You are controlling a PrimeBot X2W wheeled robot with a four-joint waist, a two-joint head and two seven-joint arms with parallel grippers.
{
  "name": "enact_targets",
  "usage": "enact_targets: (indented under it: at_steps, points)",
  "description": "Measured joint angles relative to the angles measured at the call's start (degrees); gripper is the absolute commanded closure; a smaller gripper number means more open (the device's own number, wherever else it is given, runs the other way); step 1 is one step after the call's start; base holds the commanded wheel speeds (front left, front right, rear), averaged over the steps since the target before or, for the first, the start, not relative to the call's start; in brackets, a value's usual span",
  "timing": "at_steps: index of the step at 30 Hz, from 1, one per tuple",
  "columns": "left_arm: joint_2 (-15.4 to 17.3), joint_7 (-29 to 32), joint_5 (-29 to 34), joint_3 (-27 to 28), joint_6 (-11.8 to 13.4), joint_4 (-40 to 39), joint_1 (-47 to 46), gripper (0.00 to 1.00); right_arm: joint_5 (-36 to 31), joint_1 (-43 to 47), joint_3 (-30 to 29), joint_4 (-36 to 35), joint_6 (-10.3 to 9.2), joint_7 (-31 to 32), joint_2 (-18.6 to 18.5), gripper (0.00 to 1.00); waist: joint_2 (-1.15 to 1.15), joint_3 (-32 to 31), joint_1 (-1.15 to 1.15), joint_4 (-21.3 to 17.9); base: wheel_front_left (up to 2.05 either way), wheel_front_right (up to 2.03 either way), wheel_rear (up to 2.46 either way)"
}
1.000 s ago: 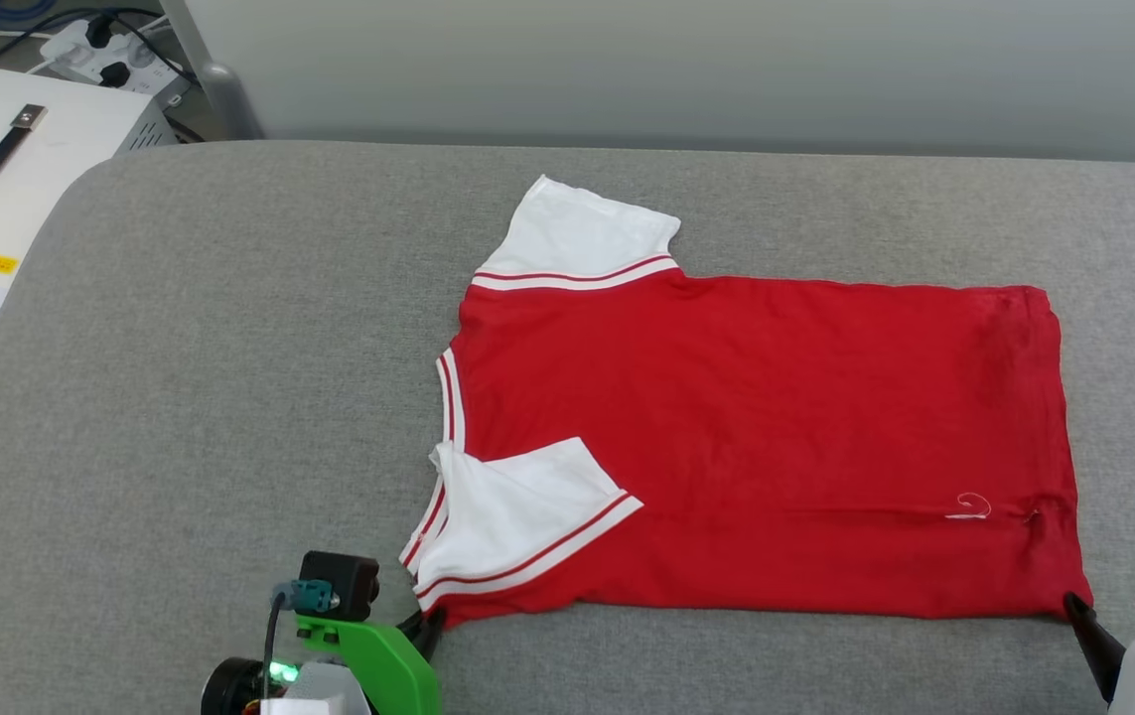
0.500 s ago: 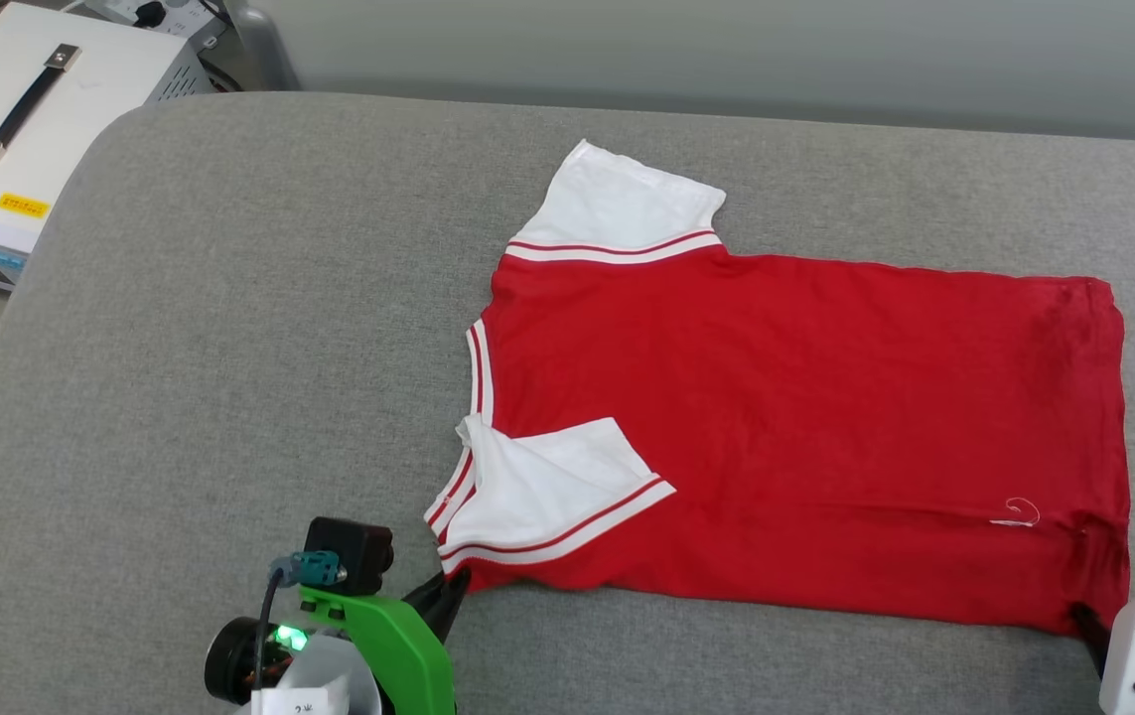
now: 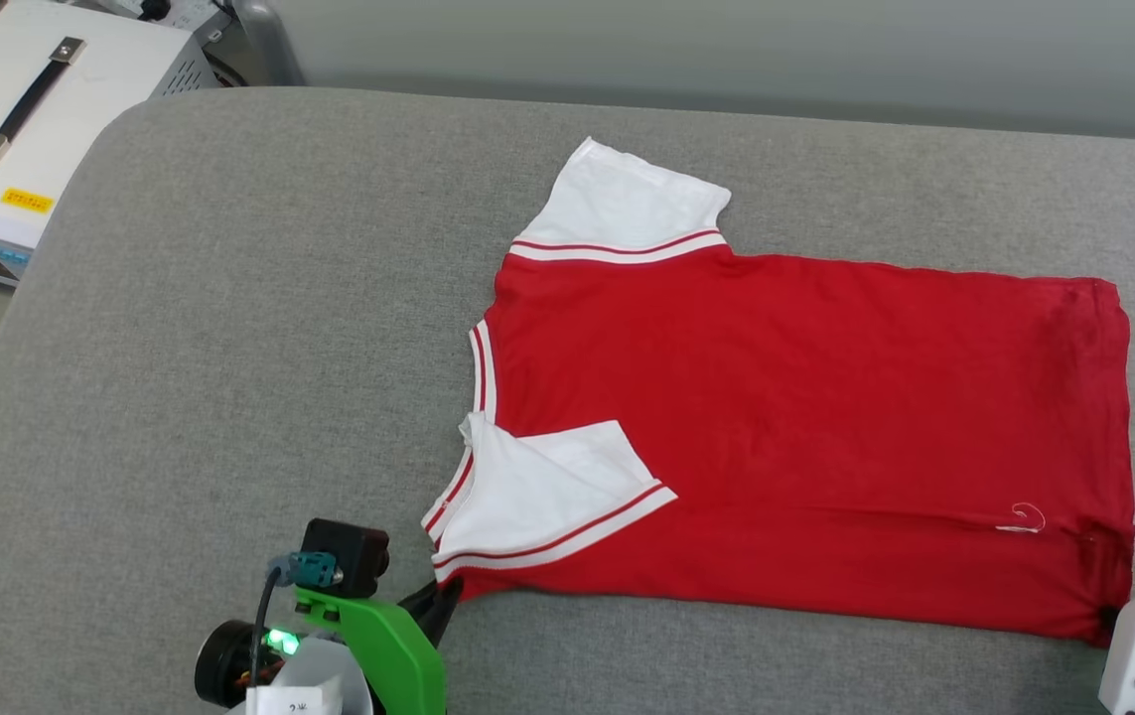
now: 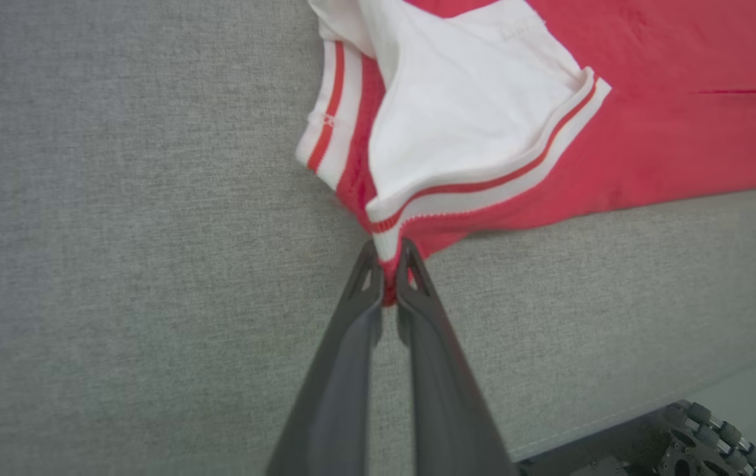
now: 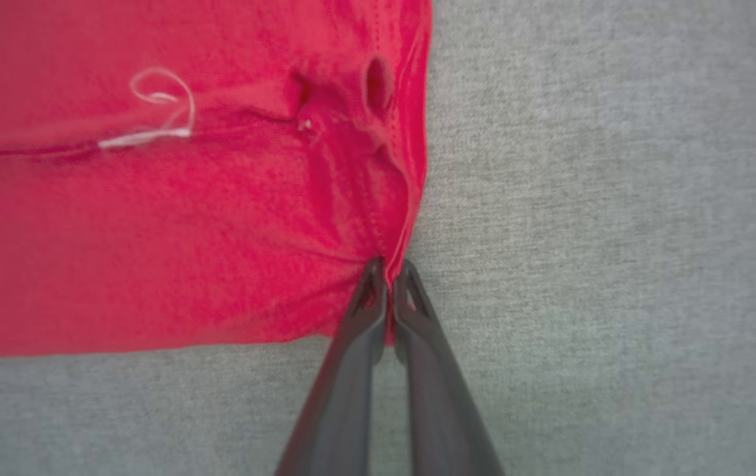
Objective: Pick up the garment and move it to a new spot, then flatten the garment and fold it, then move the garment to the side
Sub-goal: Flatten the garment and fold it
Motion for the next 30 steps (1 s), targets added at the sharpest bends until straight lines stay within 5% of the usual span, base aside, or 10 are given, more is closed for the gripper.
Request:
enact_targets:
  at_steps: [29, 30]
  points:
    - [1.97, 5.55, -4.67, -3.36, 0.85, 2.54, 7.35, 1.00, 1.70, 10.49, -3.69, -8.70, -0.01, 9.58, 1.45, 1.00, 0.00, -9.40, 0.00, -1.70, 0.00, 0.00, 0.00]
    - [1.89, 5.38, -4.63, -3.39, 0.76, 2.82, 7.34, 0.83, 1.56, 10.49, -3.77, -8.55, -0.01, 9.12, 1.54, 0.62, 0.00, -9.45, 0.00, -1.74, 0.00, 0.00, 0.00]
